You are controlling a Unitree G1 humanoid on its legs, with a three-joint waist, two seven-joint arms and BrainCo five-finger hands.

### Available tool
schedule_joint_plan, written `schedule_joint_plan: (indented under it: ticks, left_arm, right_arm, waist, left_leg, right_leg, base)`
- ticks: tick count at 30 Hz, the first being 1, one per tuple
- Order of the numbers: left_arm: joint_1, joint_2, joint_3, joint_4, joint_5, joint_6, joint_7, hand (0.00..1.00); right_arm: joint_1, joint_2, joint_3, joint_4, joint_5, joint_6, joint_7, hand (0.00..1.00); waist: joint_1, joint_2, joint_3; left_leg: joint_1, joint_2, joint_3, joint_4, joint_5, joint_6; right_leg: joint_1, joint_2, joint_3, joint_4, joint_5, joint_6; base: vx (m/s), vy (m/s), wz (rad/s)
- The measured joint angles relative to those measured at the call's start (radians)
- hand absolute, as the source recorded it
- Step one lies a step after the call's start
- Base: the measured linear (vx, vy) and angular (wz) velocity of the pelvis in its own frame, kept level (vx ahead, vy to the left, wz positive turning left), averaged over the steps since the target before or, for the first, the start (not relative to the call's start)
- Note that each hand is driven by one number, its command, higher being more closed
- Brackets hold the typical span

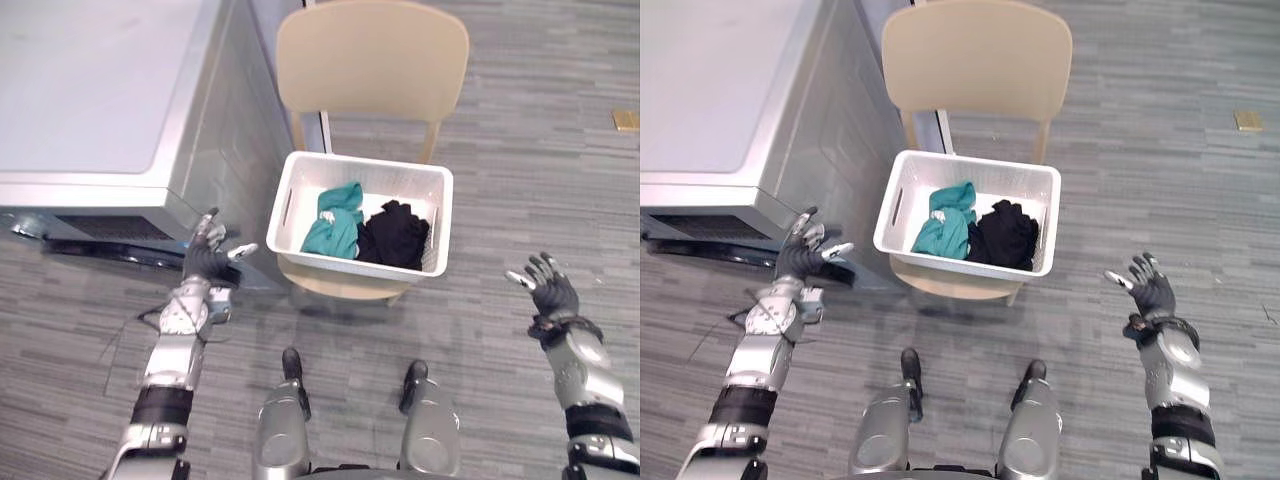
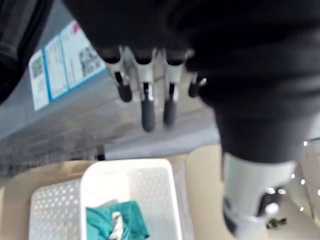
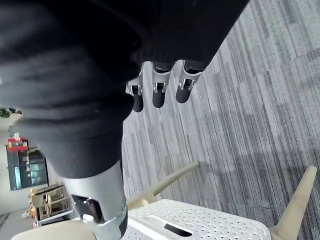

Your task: Pick up the laundry basket with both hands and put the clothes into the washing machine.

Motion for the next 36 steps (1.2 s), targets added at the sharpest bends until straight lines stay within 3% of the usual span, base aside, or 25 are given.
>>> schedule_joint_plan:
  ticks: [2, 7, 10, 14, 19, 25, 27, 28, 29, 30, 31, 32, 33, 34, 35, 36]
  left_arm:
    - [0.085, -0.037, 0.099, -0.068, 0.007, -0.017, 0.018, 0.00]
    - [0.265, -0.106, 0.171, -0.196, 0.038, -0.062, 0.042, 0.00]
    - [0.362, -0.190, 0.147, -0.232, 0.035, -0.072, 0.016, 0.00]
    - [0.494, -0.306, 0.027, -0.251, -0.001, -0.072, -0.027, 0.00]
    - [0.526, -0.340, -0.061, -0.248, -0.048, -0.066, -0.053, 0.00]
    - [0.570, -0.351, -0.076, -0.207, -0.062, -0.056, -0.061, 0.00]
    - [0.601, -0.365, -0.076, -0.196, -0.061, -0.052, -0.053, 0.00]
    - [0.609, -0.370, -0.075, -0.175, -0.058, -0.050, -0.038, 0.00]
    - [0.608, -0.378, -0.067, -0.145, -0.053, -0.050, -0.026, 0.00]
    - [0.608, -0.380, -0.063, -0.128, -0.046, -0.050, -0.017, 0.00]
    - [0.604, -0.384, -0.046, -0.087, -0.040, -0.050, 0.001, 0.00]
    - [0.584, -0.380, -0.010, -0.025, -0.039, -0.050, 0.012, 0.00]
    - [0.573, -0.379, 0.003, 0.007, -0.038, -0.049, 0.023, 0.00]
    - [0.577, -0.379, 0.051, 0.089, -0.019, -0.036, 0.047, 0.00]
    - [0.578, -0.379, 0.056, 0.100, -0.017, -0.034, 0.049, 0.00]
    - [0.579, -0.378, 0.074, 0.137, -0.008, -0.027, 0.058, 0.00]
  right_arm:
    - [0.073, 0.045, -0.053, -0.002, -0.015, -0.001, 0.004, 0.00]
    - [0.225, 0.186, -0.082, -0.100, -0.049, -0.002, 0.007, 0.00]
    - [0.274, 0.265, -0.079, -0.149, -0.065, -0.007, 0.026, 0.00]
    - [0.328, 0.352, -0.010, -0.163, -0.097, -0.017, 0.035, 0.00]
    - [0.361, 0.393, 0.139, -0.182, -0.106, -0.019, 0.044, 0.00]
    - [0.346, 0.380, 0.248, -0.198, -0.106, -0.031, 0.022, 0.00]
    - [0.346, 0.376, 0.252, -0.196, -0.106, -0.033, 0.010, 0.00]
    - [0.346, 0.373, 0.251, -0.196, -0.105, -0.039, -0.006, 0.00]
    - [0.345, 0.364, 0.250, -0.190, -0.105, -0.044, -0.017, 0.00]
    - [0.343, 0.362, 0.250, -0.187, -0.105, -0.044, -0.025, 0.00]
    - [0.332, 0.358, 0.245, -0.179, -0.105, -0.044, -0.044, 0.00]
    - [0.314, 0.360, 0.231, -0.158, -0.104, -0.047, -0.050, 0.00]
    - [0.300, 0.361, 0.224, -0.142, -0.105, -0.049, -0.057, 0.00]
    - [0.270, 0.357, 0.213, -0.120, -0.108, -0.050, -0.083, 0.00]
    - [0.270, 0.356, 0.209, -0.122, -0.108, -0.052, -0.085, 0.00]
    - [0.273, 0.350, 0.199, -0.126, -0.113, -0.061, -0.090, 0.00]
  waist:
    - [0.000, 0.004, -0.050]
    - [0.002, 0.002, -0.147]
    - [0.001, -0.002, -0.188]
    - [0.001, -0.005, -0.230]
    - [0.001, -0.001, -0.232]
    - [0.029, 0.032, -0.239]
    - [0.032, 0.033, -0.237]
    - [0.031, 0.049, -0.241]
    - [0.030, 0.050, -0.237]
    - [0.037, 0.050, -0.236]
    - [0.052, 0.057, -0.234]
    - [0.051, 0.045, -0.224]
    - [0.054, 0.042, -0.220]
    - [0.052, 0.031, -0.214]
    - [0.051, 0.031, -0.214]
    - [0.046, 0.030, -0.215]
  left_leg:
    - [0.027, -0.001, -0.002, -0.019, 0.000, 0.000]
    - [0.089, -0.008, -0.023, -0.063, 0.000, -0.001]
    - [0.127, -0.010, -0.022, -0.084, -0.002, -0.001]
    - [0.157, 0.000, -0.030, -0.093, -0.006, -0.005]
    - [0.151, 0.033, -0.083, -0.048, -0.021, -0.015]
    - [0.108, 0.062, -0.178, 0.020, -0.047, 0.006]
    - [0.085, 0.049, -0.215, 0.012, -0.031, 0.035]
    - [0.057, 0.027, -0.247, 0.008, -0.019, 0.094]
    - [0.030, 0.005, -0.256, 0.002, -0.007, 0.212]
    - [0.020, -0.006, -0.257, -0.006, -0.004, 0.282]
    - [0.013, -0.007, -0.240, -0.043, -0.003, 0.402]
    - [0.003, 0.015, -0.201, -0.040, -0.045, 0.374]
    - [-0.025, 0.027, -0.192, 0.038, -0.060, 0.311]
    - [-0.035, 0.040, -0.173, 0.263, -0.093, 0.218]
    - [-0.030, 0.046, -0.169, 0.282, -0.097, 0.210]
    - [0.006, 0.084, -0.140, 0.332, -0.114, 0.180]
  right_leg:
    - [0.036, 0.002, -0.014, -0.020, -0.005, 0.007]
    - [0.132, 0.007, -0.054, -0.089, 0.000, 0.016]
    - [0.174, 0.011, -0.064, -0.123, 0.003, 0.022]
    - [0.238, 0.033, -0.086, -0.175, 0.014, 0.024]
    - [0.314, 0.077, -0.135, -0.218, 0.029, 0.016]
    - [0.369, 0.120, -0.211, -0.209, -0.014, -0.001]
    - [0.370, 0.118, -0.251, -0.206, -0.020, -0.001]
    - [0.366, 0.110, -0.280, -0.197, -0.028, -0.002]
    - [0.354, 0.100, -0.295, -0.177, -0.037, -0.016]
    - [0.345, 0.095, -0.298, -0.171, -0.037, -0.020]
    - [0.339, 0.101, -0.302, -0.176, -0.029, -0.042]
    - [0.351, 0.092, -0.339, -0.209, -0.001, -0.059]
    - [0.352, 0.080, -0.356, -0.201, -0.001, -0.060]
    - [0.366, 0.043, -0.371, -0.180, -0.001, -0.060]
    - [0.371, 0.039, -0.374, -0.180, -0.001, -0.059]
    - [0.383, 0.023, -0.383, -0.179, 0.003, -0.053]
  base:
    - [0.09, -0.019, 0.12]
    - [0.10, 0.008, 0.16]
    - [0.05, 0.012, 0.06]
    - [0.04, -0.008, 0.08]
    - [-0.01, -0.044, 0.21]
    - [-0.10, -0.060, 0.39]
    - [-0.08, -0.037, 0.73]
    - [-0.06, -0.023, 0.92]
    - [-0.06, -0.024, 0.91]
    - [-0.07, -0.046, 0.73]
    - [-0.03, -0.044, 0.70]
    - [-0.03, -0.014, 0.68]
    - [-0.02, 0.015, 0.54]
    - [-0.02, 0.027, 0.20]
    - [-0.04, 0.036, 0.18]
    - [-0.05, 0.063, 0.15]
